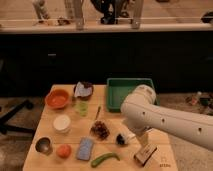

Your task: Place sponge in red bowl

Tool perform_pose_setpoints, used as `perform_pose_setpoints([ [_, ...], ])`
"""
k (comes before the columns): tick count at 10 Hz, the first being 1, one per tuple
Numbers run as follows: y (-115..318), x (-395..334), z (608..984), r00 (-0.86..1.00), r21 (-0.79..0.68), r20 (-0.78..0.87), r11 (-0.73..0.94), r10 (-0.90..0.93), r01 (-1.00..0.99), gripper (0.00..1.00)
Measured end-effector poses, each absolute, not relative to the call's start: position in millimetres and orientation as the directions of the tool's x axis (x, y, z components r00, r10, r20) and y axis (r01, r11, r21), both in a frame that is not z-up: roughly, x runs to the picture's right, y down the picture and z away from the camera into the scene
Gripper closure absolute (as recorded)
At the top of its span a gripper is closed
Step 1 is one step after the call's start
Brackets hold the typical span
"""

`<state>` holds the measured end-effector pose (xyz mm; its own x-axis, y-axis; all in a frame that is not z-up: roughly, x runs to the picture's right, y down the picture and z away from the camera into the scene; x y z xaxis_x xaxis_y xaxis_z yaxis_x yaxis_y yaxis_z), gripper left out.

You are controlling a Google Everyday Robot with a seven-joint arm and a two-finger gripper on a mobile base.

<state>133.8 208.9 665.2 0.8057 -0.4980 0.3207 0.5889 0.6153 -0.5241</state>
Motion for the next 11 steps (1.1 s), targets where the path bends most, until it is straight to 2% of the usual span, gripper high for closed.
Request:
perform_pose_setpoints([
  [6,229,32,647,0.614,-0.398,0.452,0.470,-0.647,0.788,0.20],
  [11,260,-19,643,0.474,-0.343,0.519,0.334,-0.711,0.878,0.20],
])
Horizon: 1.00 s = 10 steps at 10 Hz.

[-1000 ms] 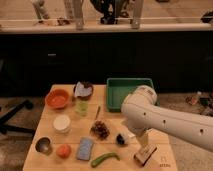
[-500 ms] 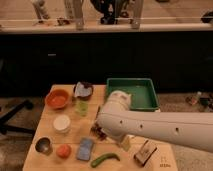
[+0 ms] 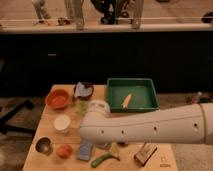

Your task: Place sponge in red bowl

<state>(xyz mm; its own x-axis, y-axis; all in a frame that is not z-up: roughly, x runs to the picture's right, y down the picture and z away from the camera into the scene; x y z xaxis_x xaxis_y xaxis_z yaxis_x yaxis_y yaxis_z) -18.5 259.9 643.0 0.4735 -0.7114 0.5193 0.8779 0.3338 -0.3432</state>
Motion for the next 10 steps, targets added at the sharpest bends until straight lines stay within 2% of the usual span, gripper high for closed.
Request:
perform_pose_setpoints([
  [4,275,-55,662,0.390,-0.317,0.569,0.244,-0.724,0.916,0.20],
  [10,277,-87,684,0.187,-0.166,0.671,0.100,-0.717,0.981,0.20],
])
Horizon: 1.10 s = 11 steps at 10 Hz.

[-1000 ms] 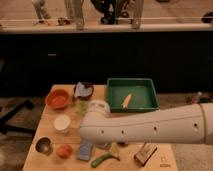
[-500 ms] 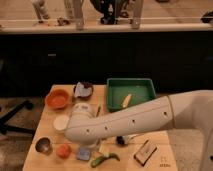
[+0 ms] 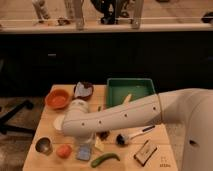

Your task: Place sponge in red bowl

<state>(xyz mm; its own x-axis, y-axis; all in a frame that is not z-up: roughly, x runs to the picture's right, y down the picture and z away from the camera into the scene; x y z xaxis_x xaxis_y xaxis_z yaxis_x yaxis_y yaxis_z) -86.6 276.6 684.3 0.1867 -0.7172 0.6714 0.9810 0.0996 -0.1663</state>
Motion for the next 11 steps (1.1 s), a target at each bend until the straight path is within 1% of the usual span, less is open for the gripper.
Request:
perform_pose_setpoints([
  [2,278,-89,694,0.163,-0.142,0.676,0.091,-0.718,0.986,0.20],
  [6,276,-93,710,0.152,-0.068,0.650,0.143,-0.745,0.987,0.20],
  [11,291,-105,734,0.119,-0.068,0.652,0.099,-0.749,0.993,0.20],
])
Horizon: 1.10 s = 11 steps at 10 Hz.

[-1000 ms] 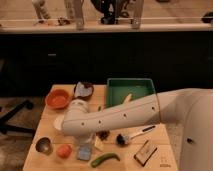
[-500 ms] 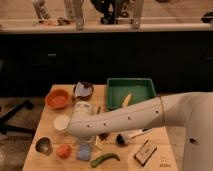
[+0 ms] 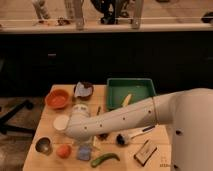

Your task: Place sponge in red bowl

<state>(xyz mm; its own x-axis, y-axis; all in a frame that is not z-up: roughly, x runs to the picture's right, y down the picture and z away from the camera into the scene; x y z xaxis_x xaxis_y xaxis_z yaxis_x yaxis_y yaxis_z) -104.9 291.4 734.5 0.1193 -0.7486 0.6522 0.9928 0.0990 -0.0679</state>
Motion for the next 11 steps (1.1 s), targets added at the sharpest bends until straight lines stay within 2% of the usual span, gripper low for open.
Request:
perform_pose_setpoints([
  [7,309,-109,758,0.109,-0.122,0.657,0.037,-0.746,0.992,0.20],
  [11,307,-110,764,0.151,-0.132,0.677,0.083,-0.721,0.988,0.20],
])
